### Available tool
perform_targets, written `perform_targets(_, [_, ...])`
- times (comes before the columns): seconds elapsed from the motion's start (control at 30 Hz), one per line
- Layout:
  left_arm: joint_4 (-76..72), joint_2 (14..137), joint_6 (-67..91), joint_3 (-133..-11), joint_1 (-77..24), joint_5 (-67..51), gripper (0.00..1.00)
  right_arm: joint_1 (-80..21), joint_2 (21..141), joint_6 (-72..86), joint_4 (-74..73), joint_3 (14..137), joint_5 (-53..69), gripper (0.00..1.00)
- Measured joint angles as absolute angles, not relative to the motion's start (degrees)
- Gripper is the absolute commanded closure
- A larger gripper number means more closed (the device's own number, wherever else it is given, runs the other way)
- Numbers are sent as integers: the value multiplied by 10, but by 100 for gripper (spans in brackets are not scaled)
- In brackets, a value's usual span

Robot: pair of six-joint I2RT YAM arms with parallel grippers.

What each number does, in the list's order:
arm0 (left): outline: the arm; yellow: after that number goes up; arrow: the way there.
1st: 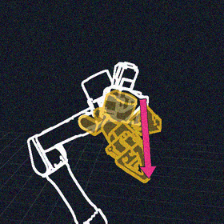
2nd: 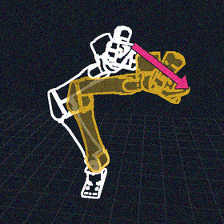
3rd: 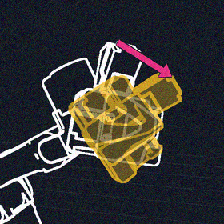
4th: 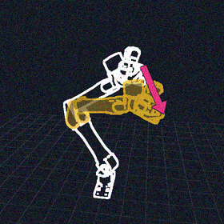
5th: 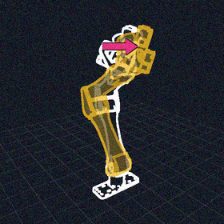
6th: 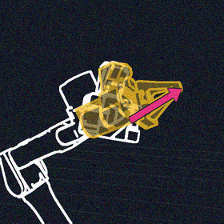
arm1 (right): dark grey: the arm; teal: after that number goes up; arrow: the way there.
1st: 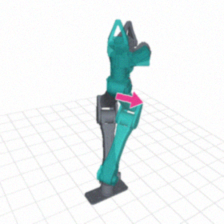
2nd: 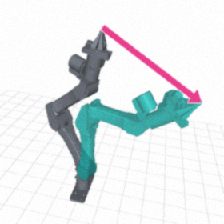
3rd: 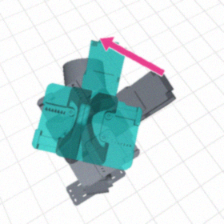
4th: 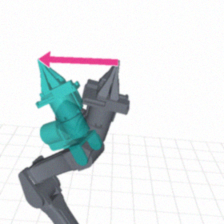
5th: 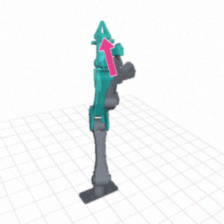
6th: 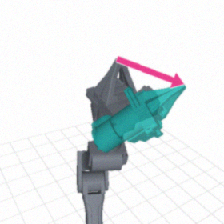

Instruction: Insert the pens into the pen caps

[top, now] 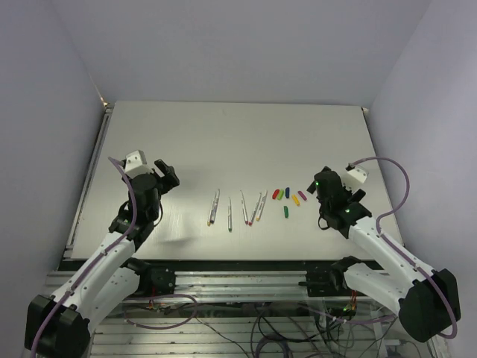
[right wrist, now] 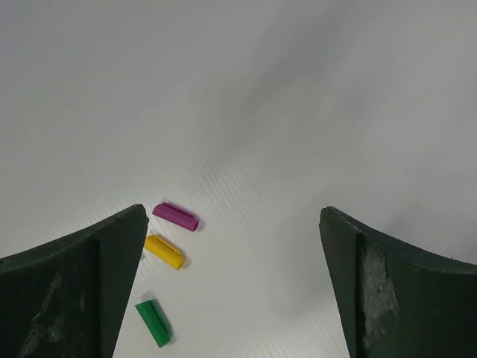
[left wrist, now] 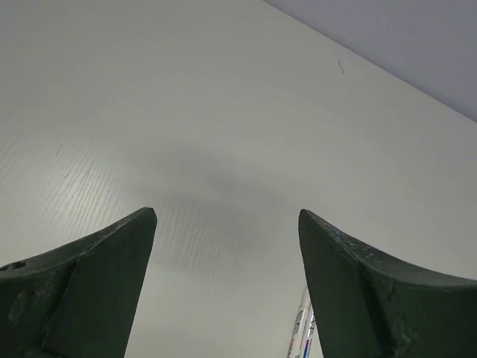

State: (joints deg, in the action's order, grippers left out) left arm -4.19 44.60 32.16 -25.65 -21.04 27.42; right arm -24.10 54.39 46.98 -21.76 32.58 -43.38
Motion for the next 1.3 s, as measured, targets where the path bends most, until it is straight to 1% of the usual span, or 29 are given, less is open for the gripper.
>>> perform_targets(0.53, [-42, 453, 322, -256, -210, 279, 12, -241, 493, 469, -216, 318, -446, 0])
perform_targets(0.7, [-43, 456, 317, -256, -210, 278, 12, -242, 449, 452, -202, 291, -446, 0])
perform_targets(0.83, [-46, 463, 302, -256, -210, 267, 13, -242, 389, 421, -172, 256, -435, 0])
perform_targets(1.0, [-51, 475, 291, -256, -210, 240, 19, -242, 347, 384, -133, 230, -411, 0])
perform_targets(1.1, [-58, 483, 285, -256, -210, 220, 21, -242, 342, 373, -116, 227, -398, 0])
perform_targets(1.17, [-61, 484, 282, -255, -211, 213, 24, -242, 342, 369, -105, 227, -387, 0])
perform_targets(1.2, [-62, 484, 280, -254, -213, 212, 25, -242, 342, 368, -101, 227, -383, 1])
perform_targets(1.3, [-62, 484, 274, -251, -224, 211, 32, -242, 342, 368, -91, 227, -372, 9])
